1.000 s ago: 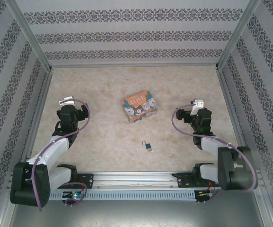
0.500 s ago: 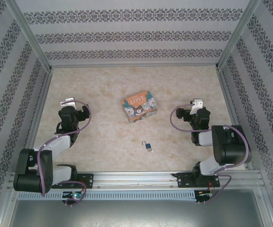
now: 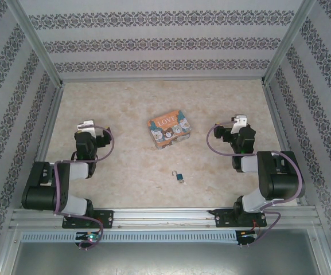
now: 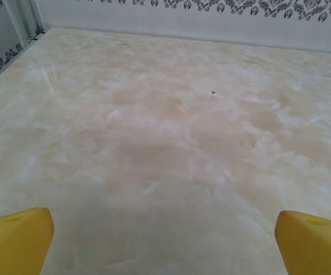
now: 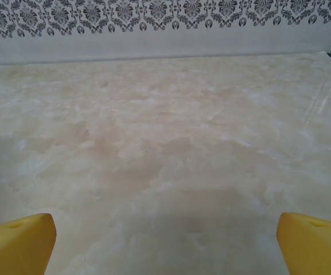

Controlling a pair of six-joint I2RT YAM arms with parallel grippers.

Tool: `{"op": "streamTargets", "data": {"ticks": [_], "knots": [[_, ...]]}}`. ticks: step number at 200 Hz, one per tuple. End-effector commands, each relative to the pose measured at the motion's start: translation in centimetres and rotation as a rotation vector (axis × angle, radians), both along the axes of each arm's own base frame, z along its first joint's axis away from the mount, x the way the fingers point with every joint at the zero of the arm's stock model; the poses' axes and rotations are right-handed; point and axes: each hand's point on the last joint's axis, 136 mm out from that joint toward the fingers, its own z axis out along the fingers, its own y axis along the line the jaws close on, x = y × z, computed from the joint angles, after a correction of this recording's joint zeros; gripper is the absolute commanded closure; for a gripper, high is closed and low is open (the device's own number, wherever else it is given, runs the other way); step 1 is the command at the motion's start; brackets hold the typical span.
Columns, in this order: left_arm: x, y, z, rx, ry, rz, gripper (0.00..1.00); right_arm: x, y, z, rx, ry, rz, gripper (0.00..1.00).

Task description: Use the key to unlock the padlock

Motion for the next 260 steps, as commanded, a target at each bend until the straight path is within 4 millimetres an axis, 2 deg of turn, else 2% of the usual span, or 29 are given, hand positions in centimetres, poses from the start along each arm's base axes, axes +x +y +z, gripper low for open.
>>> {"op": "streamTargets", "data": {"ticks": [1,33,71,260], "knots": [[0.4,0.6,1.0,0.017,-0.118,0.002,0.01,0.4,0.2,0.6,-0.009,-0.014,-0.006,0.02],[0.5,0.5,0.2,0.006,-0.098,-0.009,0.01,0.4,0.1,0.6,-0.014,-0.012,-0.011,0.02],[2.3,-0.6,-0.3,0.013,-0.031,-0.09,0.01,0.5,0.1,0.6,-0.018,-0.01,-0.014,0.02],[2.3,-1.3,-0.4,0.012,-0.024,-0.132,0.01,0.4,0.2,0.5,-0.047,-0.008,-0.036,0.02]]}}
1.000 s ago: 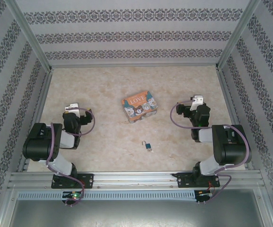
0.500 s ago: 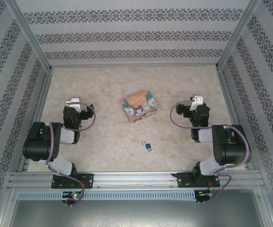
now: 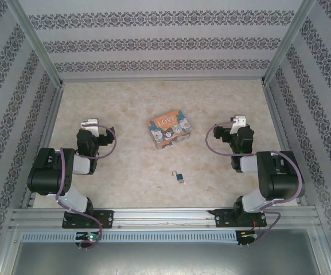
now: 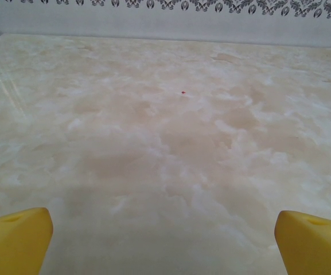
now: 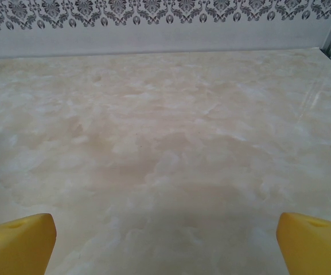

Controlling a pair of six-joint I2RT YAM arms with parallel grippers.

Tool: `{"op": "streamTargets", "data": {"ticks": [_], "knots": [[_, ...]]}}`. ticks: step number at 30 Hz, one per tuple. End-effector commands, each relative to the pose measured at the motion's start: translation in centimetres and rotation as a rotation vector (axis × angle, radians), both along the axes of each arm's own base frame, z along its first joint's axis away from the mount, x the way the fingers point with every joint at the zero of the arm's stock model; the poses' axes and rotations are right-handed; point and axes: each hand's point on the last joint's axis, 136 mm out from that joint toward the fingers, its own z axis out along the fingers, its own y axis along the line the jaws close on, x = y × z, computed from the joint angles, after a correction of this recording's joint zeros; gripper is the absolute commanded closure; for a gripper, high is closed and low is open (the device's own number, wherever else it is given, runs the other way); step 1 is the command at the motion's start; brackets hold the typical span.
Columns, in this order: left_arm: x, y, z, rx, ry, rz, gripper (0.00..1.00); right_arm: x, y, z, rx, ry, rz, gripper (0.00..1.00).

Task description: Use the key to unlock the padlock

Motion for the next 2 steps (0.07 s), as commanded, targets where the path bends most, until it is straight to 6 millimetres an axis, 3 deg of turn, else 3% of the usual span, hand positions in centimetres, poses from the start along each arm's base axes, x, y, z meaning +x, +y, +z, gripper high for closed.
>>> {"op": "streamTargets", "data": {"ticks": [1,2], "knots": [[0.23,0.15,0.43,0.011,-0.007,-0.011,0.01,0.51,-0.06,0.85,-0.027,-0.021,-0.015,0.02],[0.22,0.09,0.41,0.01,-0.006,-0.012,0.01,0.52,-0.07,0.87,-0.026,-0.022,-0.016,0.02]]}}
